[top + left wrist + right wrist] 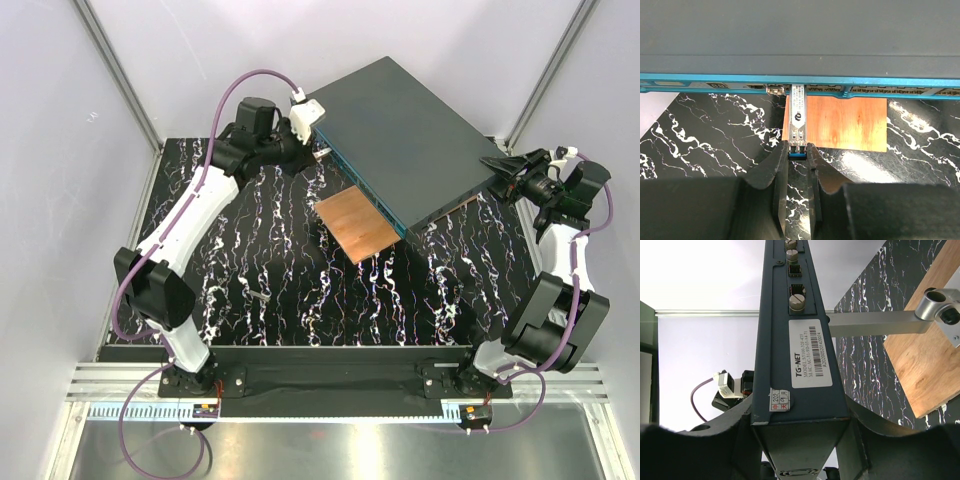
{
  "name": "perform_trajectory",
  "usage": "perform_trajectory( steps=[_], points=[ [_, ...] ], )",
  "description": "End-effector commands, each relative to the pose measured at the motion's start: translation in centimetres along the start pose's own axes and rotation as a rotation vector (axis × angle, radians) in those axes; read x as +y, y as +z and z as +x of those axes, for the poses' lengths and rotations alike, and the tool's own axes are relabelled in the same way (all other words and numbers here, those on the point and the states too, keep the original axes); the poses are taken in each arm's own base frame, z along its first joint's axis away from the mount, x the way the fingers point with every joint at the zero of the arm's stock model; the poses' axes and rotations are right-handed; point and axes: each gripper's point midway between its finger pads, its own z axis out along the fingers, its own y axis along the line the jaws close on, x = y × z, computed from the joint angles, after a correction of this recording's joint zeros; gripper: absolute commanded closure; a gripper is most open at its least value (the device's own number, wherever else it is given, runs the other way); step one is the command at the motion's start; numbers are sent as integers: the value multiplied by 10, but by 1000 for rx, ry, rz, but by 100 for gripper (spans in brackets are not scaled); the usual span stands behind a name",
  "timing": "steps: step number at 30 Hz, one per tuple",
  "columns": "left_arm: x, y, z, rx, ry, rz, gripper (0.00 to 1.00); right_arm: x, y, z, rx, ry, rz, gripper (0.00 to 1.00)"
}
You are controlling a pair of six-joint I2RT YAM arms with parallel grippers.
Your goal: Insert the plug into the switch port
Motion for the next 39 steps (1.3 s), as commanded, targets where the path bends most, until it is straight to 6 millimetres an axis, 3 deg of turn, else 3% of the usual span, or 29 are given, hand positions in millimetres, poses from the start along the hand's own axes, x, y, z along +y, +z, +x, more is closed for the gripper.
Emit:
perform_trajectory(
  steps=[1, 7, 39],
  points=[
    [11, -8, -44, -123, 32, -39, 100, 0, 7, -1, 3, -58, 4, 100],
    [9, -14, -55, -150, 34, -34, 100, 1, 6, -1, 3, -59, 4, 100],
    [1, -23, -68, -187, 29, -8, 100, 0, 7, -1, 0, -53, 6, 100]
  ],
)
